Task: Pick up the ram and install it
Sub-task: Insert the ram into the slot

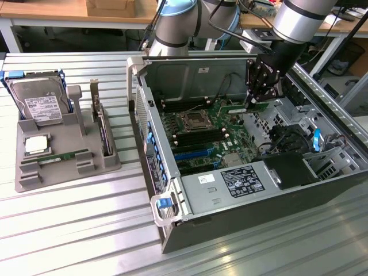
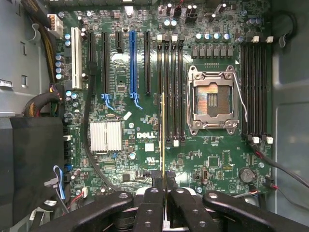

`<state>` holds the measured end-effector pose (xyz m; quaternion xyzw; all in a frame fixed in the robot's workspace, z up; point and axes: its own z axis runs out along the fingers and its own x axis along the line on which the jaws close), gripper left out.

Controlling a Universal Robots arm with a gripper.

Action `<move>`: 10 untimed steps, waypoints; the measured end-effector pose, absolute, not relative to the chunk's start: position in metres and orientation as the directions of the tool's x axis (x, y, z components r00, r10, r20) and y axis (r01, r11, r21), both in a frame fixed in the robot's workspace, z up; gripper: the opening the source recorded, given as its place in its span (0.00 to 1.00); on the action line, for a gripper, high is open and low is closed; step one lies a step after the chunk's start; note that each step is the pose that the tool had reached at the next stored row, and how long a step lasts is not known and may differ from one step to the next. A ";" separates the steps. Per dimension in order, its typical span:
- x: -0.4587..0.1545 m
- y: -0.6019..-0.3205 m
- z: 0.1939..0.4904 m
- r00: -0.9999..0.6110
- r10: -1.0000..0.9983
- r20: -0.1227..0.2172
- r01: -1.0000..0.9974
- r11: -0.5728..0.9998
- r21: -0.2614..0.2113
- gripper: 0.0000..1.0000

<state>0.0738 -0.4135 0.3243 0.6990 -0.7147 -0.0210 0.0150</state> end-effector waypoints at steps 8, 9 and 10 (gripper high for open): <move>0.074 -0.413 0.321 -0.022 -1.000 -0.008 -0.998 0.022 0.051 0.12; 0.074 -0.413 0.321 -0.022 -1.000 -0.008 -0.998 0.022 0.051 0.12; 0.074 -0.413 0.321 -0.022 -1.000 -0.008 -0.998 0.022 0.051 0.12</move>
